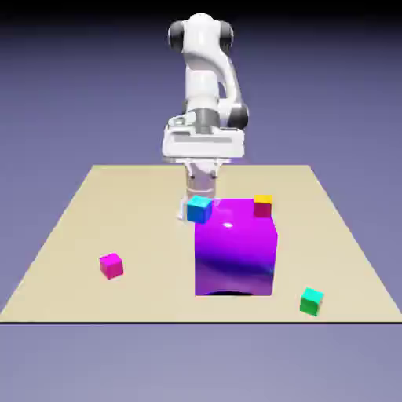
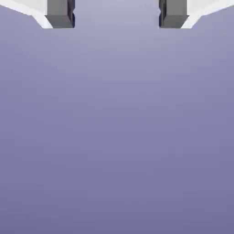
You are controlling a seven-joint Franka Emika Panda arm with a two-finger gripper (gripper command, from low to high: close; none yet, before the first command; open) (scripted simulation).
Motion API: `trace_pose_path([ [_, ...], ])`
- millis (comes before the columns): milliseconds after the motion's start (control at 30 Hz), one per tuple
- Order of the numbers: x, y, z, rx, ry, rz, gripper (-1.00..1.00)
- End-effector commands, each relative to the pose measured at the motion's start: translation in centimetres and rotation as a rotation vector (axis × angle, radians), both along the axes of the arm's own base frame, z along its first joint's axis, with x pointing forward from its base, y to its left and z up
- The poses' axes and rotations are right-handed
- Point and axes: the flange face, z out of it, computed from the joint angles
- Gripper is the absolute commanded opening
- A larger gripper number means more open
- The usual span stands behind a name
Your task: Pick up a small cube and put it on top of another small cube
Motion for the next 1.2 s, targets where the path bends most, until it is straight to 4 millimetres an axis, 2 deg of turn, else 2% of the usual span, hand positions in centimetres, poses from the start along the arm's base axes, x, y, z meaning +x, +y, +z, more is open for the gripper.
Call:
trace_pose_path([
  [0,0.9,-1.0,-0.6,0.014,0.048,-0.024,0.0],
  [267,6.5,-9.3,-6.2,0.139,0.419,-0.205,0.0],
  [400,8.1,-13.7,-9.5,0.212,0.596,-0.289,0.0],
  [533,8.9,-18.0,-13.1,0.291,0.766,-0.368,0.0],
  [833,8.2,-27.1,-21.0,0.483,1.123,-0.52,0.0],
  [1167,4.4,-34.9,-29.2,0.712,1.482,-0.64,0.0],
])
